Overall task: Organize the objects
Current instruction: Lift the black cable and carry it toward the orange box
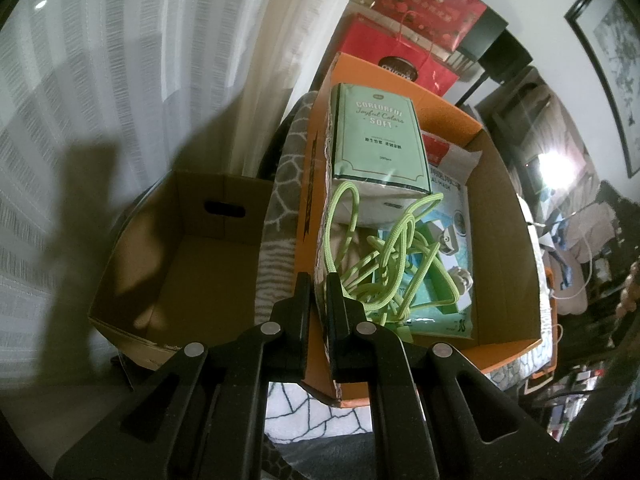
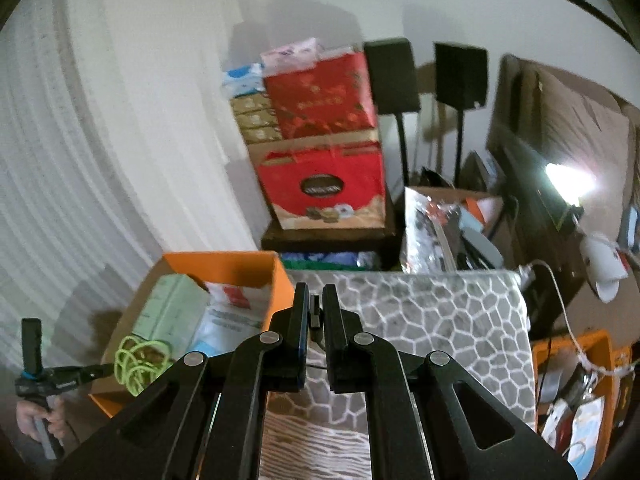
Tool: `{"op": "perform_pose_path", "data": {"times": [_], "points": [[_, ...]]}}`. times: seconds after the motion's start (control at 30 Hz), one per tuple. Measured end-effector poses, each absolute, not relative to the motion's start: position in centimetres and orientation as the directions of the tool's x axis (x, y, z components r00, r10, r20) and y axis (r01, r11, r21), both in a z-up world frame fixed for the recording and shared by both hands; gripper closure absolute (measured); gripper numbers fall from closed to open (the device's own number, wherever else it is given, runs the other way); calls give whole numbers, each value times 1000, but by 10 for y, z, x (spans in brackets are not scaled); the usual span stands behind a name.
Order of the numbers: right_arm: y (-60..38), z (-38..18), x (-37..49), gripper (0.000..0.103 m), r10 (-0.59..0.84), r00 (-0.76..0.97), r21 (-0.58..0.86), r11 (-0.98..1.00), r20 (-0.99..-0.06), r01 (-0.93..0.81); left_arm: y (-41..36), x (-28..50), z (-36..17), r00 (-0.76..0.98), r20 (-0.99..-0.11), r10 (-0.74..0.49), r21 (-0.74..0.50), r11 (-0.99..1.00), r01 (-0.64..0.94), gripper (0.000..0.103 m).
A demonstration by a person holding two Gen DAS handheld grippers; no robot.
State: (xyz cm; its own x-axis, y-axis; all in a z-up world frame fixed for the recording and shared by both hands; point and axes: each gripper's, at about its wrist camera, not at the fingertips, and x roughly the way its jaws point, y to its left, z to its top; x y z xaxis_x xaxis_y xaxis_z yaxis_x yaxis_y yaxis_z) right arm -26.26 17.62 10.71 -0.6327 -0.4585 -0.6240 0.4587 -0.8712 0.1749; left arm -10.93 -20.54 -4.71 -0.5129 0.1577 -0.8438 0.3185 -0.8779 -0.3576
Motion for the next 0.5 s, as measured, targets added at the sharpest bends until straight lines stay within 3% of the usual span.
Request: {"op": "perform_pose_path", "data": {"times": [0.5], "points": [[100, 131, -259, 97, -507, -603, 129, -820, -616, 558, -206, -109, -47, -514, -843, 158, -358, -877, 319, 97]]}}
